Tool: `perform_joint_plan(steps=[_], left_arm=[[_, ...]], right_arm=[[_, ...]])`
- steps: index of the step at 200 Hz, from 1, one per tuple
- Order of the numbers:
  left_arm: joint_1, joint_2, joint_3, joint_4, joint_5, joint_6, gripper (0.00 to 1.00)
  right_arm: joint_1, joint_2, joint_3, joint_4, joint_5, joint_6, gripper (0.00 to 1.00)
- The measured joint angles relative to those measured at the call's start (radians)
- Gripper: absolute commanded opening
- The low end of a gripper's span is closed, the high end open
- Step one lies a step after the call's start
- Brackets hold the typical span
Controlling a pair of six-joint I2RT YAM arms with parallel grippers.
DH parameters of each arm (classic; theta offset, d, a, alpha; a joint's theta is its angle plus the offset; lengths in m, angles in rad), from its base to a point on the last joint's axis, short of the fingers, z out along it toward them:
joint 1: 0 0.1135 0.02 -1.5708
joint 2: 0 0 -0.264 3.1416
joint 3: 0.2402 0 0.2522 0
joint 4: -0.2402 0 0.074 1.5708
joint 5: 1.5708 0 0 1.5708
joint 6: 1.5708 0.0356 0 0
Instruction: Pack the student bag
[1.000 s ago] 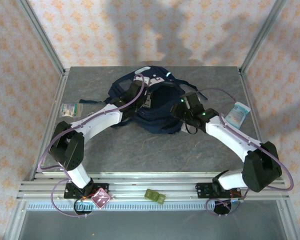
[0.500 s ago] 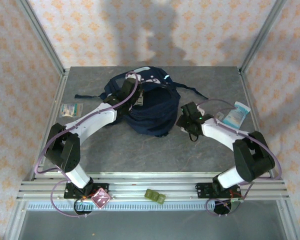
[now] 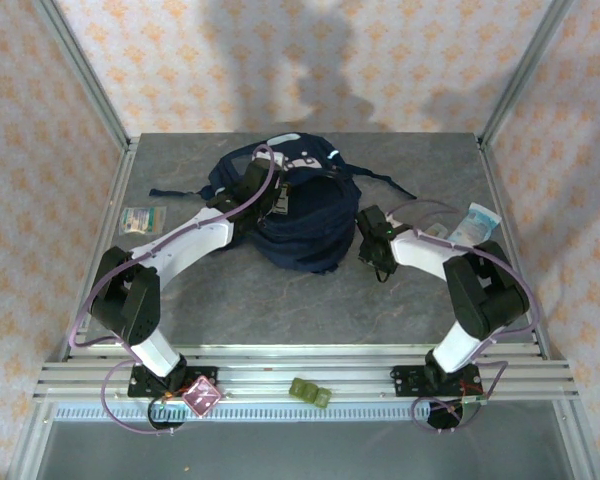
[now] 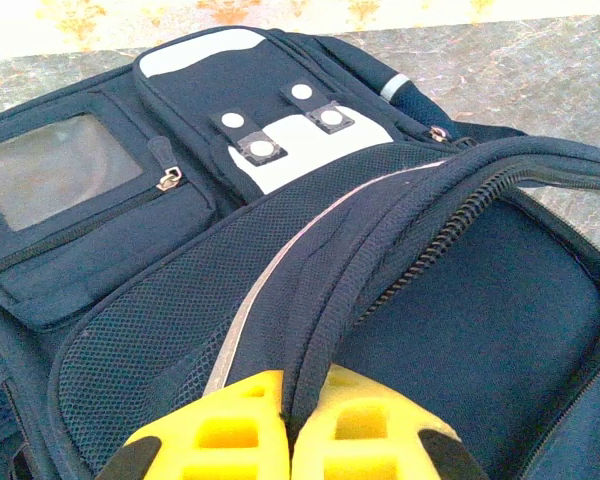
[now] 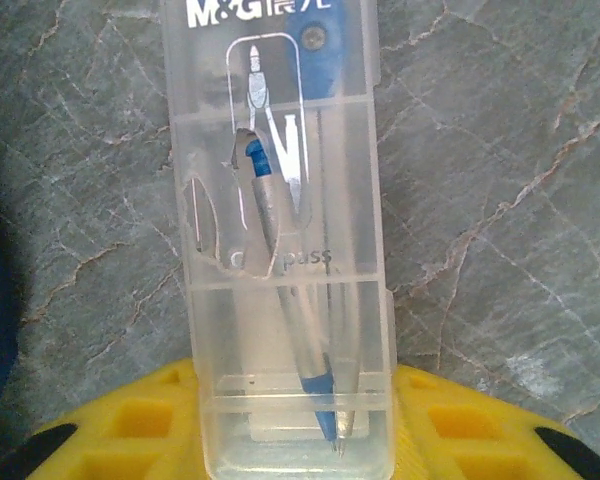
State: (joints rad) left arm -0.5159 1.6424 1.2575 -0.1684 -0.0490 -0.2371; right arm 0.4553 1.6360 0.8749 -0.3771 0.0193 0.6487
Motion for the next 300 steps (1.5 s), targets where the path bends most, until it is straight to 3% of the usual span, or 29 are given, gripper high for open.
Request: perform_joint_plan(steps=[19,50,85,128,169,198,215,235,274,300], left_arm=[[-0.004,0.0,0.0,0.0,0.018,-0.002,0.0],[-0.03,0.0,0.003,0.001,0.044,-0.011,0.0],[-0.072,0.005,0.035,-0.001,0.074,-0.029,0.0],[-0.101,0.017,0.055,0.0,0.099,-0.055,0.0],[-0.108,0.017,0.055,0.0,0.106,-0.077,0.0],[-0.115,0.016,0.054,0.012,0.089,-0.089,0.0],[-0.113,0.011,0.044,0.02,0.085,-0.101,0.0],[-0.114,0.007,0.036,0.024,0.082,-0.106,0.0],[-0.133,0.002,0.029,0.024,0.091,-0.106,0.0],[-0.142,0.002,0.029,0.03,0.095,-0.107,0.0]], right_arm=[[0.0,-0.056,-0.026,0.003,-0.014,-0.012,0.28],[0.003,-0.274,-0.041,-0.005,-0.064,-0.055,0.28],[0.066,-0.436,0.003,0.009,-0.188,-0.142,0.29],[0.101,-0.314,0.081,0.038,-0.373,-0.195,0.28],[0.094,-0.106,0.25,0.042,-0.448,-0.18,0.3],[0.068,0.044,0.404,0.054,-0.478,-0.116,0.58],[0.051,0.09,0.414,0.095,-0.497,-0.066,0.63],[0.047,0.09,0.376,0.164,-0.516,-0.026,0.63],[0.046,-0.007,0.234,0.296,-0.521,0.005,0.53],[0.041,-0.108,0.186,0.266,-0.459,-0.017,0.56]])
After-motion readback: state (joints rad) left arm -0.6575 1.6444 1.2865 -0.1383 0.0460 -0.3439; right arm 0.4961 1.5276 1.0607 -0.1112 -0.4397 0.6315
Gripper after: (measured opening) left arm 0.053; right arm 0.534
